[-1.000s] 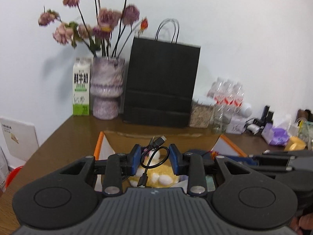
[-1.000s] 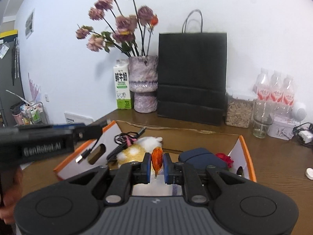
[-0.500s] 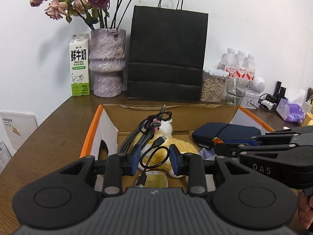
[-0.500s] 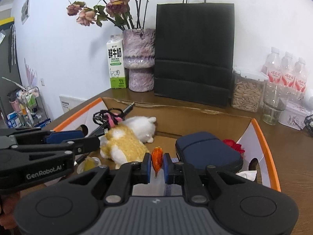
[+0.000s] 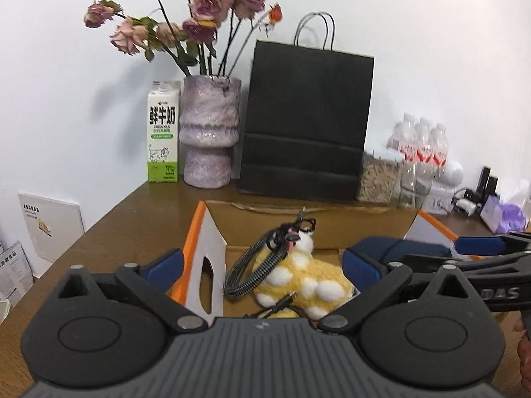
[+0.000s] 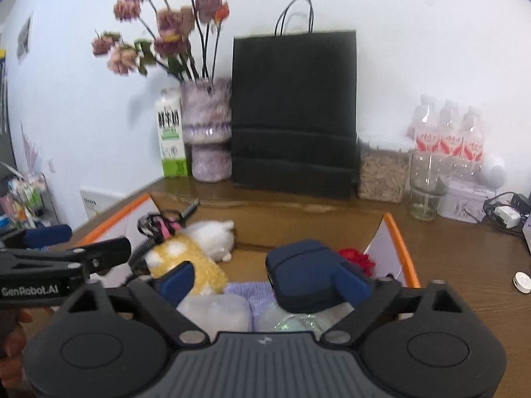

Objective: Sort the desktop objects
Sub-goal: 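Carry the cable into the box with the left tool while the right tool drops the orange item inside, then withdraw both open tools from the box back over the table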

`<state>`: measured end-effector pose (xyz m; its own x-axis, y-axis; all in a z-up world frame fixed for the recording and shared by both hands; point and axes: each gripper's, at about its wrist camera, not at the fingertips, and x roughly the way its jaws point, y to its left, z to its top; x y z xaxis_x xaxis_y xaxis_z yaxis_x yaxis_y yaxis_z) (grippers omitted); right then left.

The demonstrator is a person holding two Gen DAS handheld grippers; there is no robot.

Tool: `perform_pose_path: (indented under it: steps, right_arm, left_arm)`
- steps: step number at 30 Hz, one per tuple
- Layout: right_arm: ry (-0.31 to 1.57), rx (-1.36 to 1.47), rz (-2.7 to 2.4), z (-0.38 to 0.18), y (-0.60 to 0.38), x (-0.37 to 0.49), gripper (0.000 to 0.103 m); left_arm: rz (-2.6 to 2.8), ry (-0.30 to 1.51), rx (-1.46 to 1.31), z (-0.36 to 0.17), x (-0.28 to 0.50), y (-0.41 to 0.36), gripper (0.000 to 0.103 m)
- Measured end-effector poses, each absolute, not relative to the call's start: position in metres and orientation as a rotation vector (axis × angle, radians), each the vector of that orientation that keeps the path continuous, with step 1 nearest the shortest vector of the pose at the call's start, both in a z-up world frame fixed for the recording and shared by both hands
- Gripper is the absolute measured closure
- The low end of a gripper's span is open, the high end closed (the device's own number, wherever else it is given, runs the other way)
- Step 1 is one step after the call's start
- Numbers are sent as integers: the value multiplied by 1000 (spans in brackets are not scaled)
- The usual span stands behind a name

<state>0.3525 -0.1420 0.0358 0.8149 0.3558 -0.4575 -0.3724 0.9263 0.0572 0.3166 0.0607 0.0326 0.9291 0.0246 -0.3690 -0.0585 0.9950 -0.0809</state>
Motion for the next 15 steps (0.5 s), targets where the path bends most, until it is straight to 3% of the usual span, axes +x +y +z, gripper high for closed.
perform_pose_path:
  steps: [2, 15]
  right_arm:
    - [464, -22, 402, 41, -145, 349, 0]
    - [413, -15, 369, 51, -151, 327, 0]
  left_arm:
    - [51, 370, -88, 34, 315, 61, 0]
    - [90, 349, -82, 36, 301, 63, 0]
